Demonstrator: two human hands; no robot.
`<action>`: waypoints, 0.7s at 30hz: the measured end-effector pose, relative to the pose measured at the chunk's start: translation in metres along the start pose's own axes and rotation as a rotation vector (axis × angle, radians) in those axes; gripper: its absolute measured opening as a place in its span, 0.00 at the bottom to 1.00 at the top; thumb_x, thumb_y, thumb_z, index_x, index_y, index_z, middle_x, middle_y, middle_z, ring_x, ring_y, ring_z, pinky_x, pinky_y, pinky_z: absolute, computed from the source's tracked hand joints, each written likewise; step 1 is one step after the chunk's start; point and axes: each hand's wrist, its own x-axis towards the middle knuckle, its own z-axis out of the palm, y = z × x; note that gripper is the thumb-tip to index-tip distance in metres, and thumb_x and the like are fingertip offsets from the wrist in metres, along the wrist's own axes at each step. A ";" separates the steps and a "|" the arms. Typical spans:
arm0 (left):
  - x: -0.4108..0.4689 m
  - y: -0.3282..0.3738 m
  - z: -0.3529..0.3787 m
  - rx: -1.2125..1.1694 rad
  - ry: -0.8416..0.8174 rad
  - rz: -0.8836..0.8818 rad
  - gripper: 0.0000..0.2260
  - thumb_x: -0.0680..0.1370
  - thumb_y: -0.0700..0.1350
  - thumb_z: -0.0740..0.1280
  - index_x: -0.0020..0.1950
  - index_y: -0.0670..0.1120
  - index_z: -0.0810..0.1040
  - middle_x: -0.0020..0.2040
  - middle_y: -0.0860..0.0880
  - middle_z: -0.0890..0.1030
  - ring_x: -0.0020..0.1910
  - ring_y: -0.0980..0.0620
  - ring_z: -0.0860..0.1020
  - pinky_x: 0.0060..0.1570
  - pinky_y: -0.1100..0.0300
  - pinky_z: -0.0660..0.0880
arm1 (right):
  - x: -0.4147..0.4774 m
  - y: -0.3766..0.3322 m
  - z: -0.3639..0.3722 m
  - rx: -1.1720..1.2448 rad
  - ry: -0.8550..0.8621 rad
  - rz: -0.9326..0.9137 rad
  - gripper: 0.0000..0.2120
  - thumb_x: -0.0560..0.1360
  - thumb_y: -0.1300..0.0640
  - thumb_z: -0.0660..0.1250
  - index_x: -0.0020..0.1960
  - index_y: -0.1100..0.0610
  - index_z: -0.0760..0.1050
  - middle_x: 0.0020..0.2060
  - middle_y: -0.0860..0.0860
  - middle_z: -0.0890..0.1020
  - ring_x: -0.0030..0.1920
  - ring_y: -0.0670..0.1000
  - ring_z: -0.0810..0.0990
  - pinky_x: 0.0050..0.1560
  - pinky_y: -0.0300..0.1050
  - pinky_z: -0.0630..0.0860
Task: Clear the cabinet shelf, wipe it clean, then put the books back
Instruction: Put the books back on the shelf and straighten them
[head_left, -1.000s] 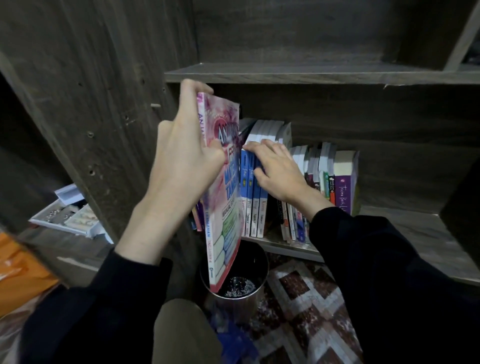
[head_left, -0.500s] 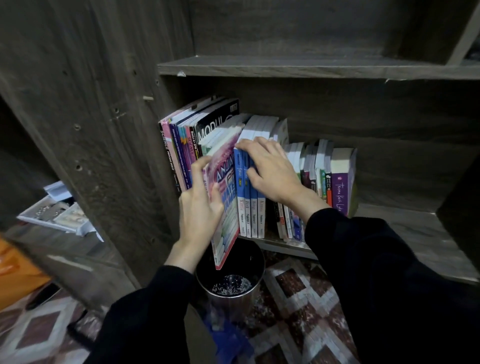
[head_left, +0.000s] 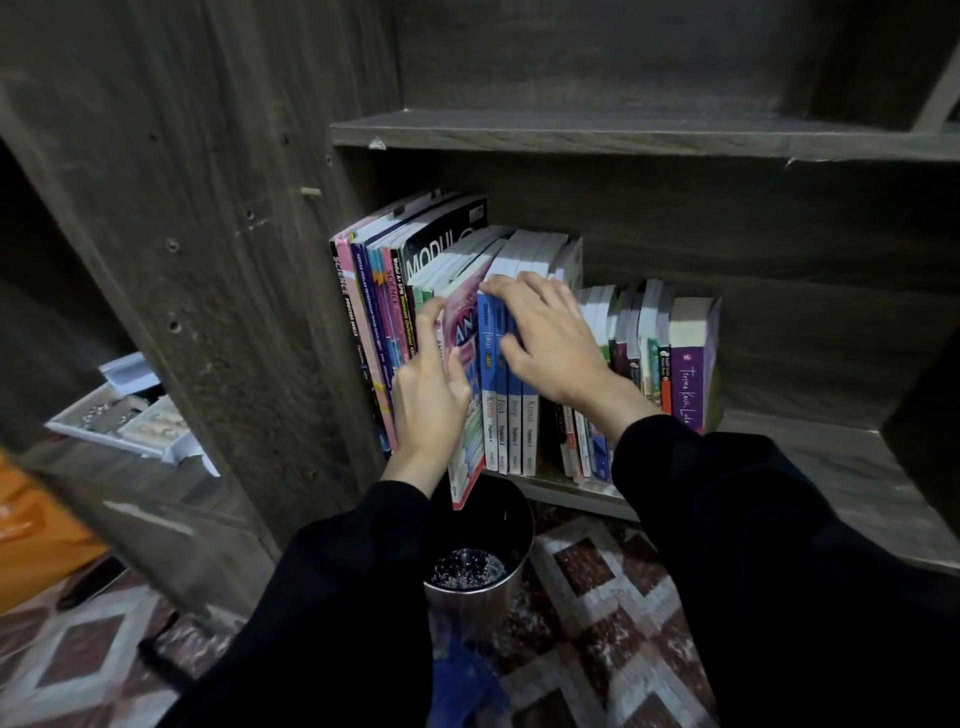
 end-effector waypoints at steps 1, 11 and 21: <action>-0.002 0.000 0.001 0.009 0.015 -0.024 0.24 0.78 0.36 0.64 0.73 0.44 0.63 0.41 0.45 0.80 0.31 0.54 0.75 0.34 0.60 0.74 | 0.000 0.000 0.000 -0.003 0.000 -0.002 0.23 0.75 0.60 0.59 0.71 0.54 0.64 0.67 0.52 0.71 0.70 0.53 0.61 0.73 0.53 0.53; -0.116 0.001 0.050 -0.155 -0.297 -0.685 0.40 0.74 0.29 0.55 0.74 0.43 0.30 0.77 0.39 0.36 0.77 0.40 0.46 0.74 0.48 0.51 | 0.000 0.005 0.004 -0.013 0.002 -0.021 0.25 0.76 0.61 0.60 0.72 0.53 0.63 0.70 0.50 0.68 0.71 0.53 0.58 0.73 0.51 0.49; -0.090 -0.014 0.068 -0.222 -0.387 -0.733 0.40 0.76 0.30 0.57 0.75 0.44 0.31 0.76 0.41 0.32 0.77 0.41 0.42 0.75 0.50 0.47 | 0.002 0.012 0.013 -0.019 0.052 -0.056 0.25 0.75 0.60 0.59 0.71 0.55 0.64 0.69 0.50 0.70 0.70 0.53 0.59 0.72 0.50 0.50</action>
